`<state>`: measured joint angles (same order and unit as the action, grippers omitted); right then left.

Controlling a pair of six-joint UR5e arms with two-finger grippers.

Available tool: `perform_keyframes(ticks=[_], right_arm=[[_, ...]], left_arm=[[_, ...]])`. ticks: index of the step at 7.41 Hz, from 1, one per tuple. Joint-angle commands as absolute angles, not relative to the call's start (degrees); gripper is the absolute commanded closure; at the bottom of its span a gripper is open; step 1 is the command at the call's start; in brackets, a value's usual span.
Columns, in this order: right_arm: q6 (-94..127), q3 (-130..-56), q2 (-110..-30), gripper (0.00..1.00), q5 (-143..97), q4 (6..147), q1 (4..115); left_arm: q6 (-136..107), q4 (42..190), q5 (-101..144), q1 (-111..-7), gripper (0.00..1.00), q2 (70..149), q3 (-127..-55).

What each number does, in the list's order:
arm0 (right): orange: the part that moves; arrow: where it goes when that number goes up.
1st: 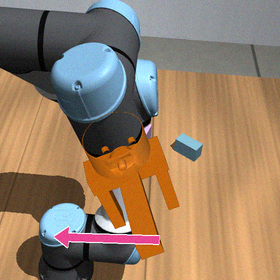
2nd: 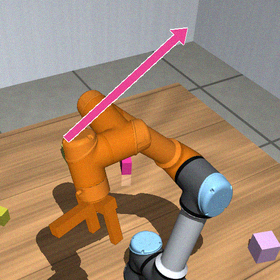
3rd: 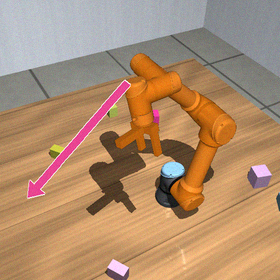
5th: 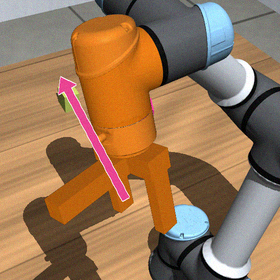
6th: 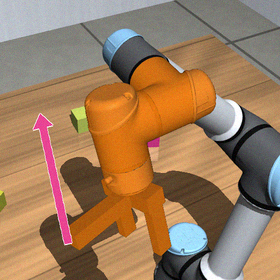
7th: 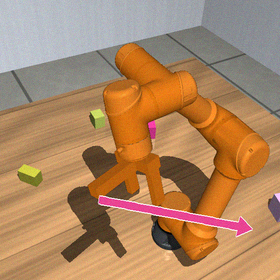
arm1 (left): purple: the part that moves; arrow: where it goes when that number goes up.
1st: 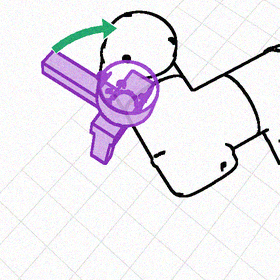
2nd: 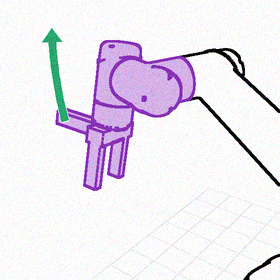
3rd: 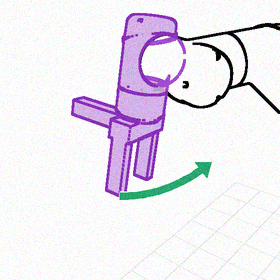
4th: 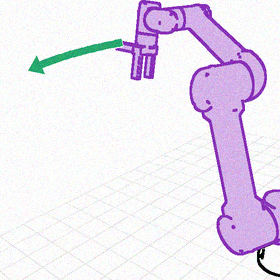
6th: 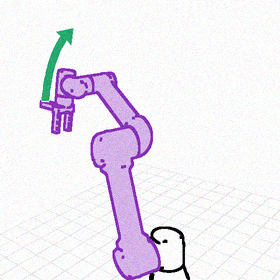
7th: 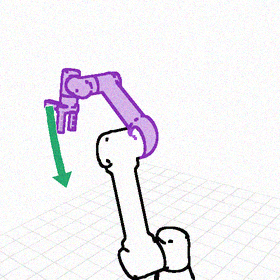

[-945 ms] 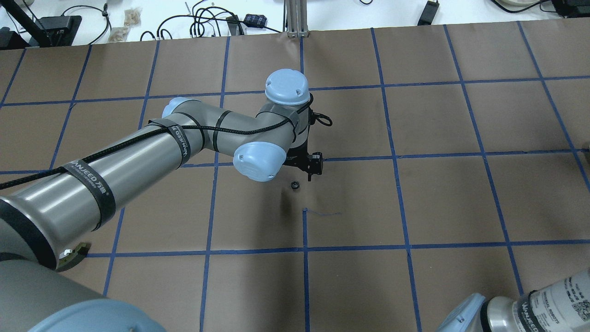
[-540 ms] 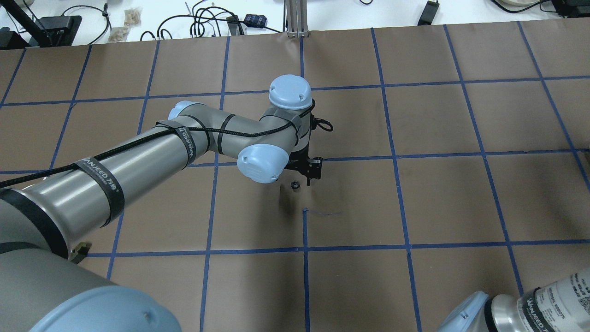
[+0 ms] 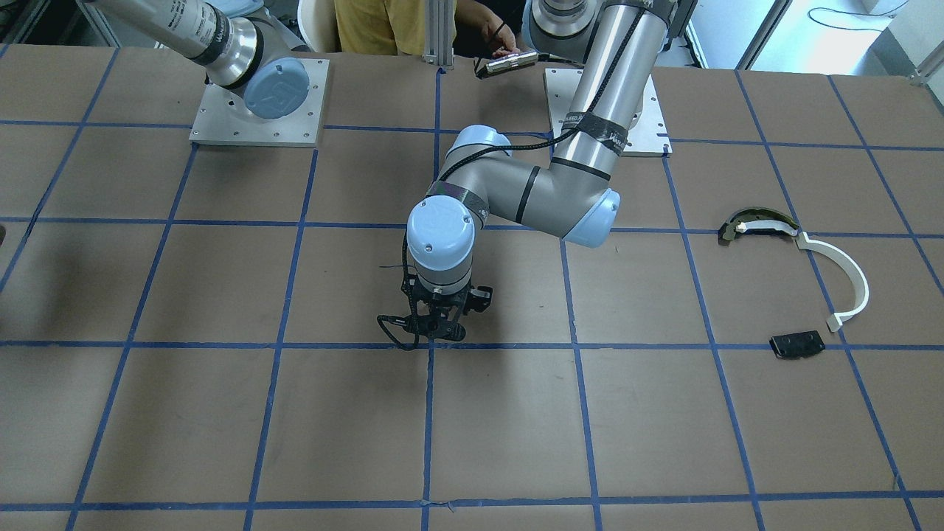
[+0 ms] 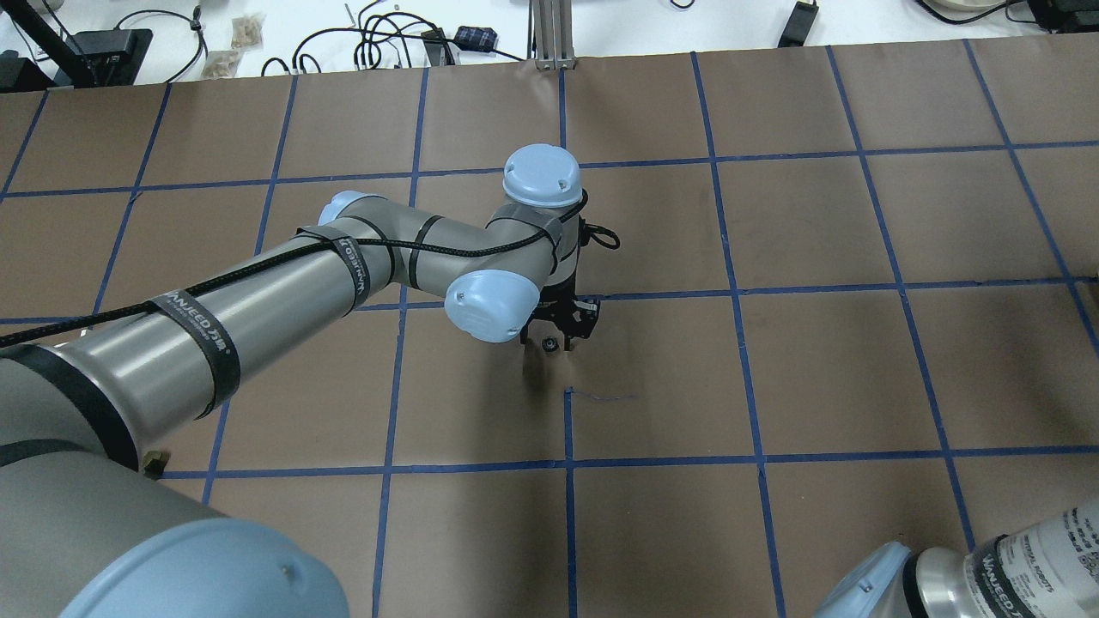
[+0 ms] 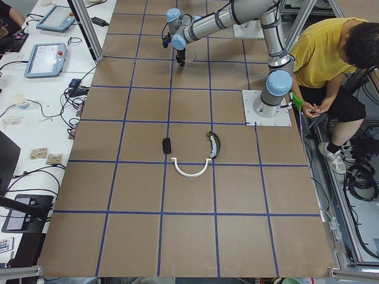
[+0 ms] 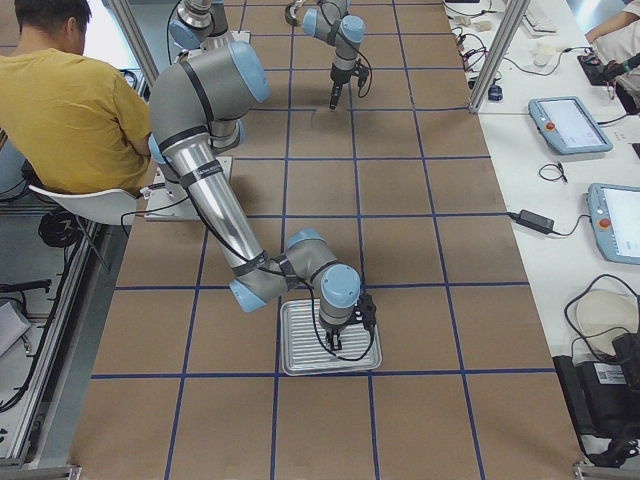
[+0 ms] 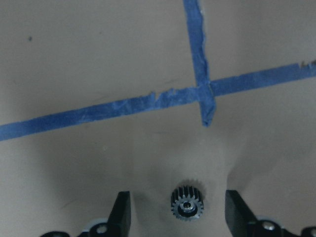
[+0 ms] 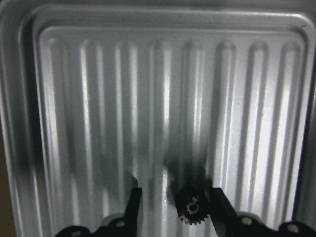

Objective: Place bearing gear from tray to pile

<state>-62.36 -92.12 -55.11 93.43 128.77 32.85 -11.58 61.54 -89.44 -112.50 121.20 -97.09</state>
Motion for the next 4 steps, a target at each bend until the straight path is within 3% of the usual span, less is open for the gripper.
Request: perform_keyframes(ticks=[1, 2, 4], right_arm=[[-62.4, -91.8, -54.4, 0.44, 94.4, 129.1, 32.8], [-62.5, -91.4, -54.4, 0.54, 94.4, 129.1, 32.9], [-63.7, -91.4, -54.8, 1.00, 94.5, 129.1, 32.8]], left_arm=[[-11.7, 62.0, -89.6, -112.5, 0.91, 121.2, -97.0], [-11.6, 62.0, -89.4, -112.5, 1.00, 121.0, -96.9], [-12.3, 61.7, -90.4, -112.4, 1.00, 120.9, -96.9]])
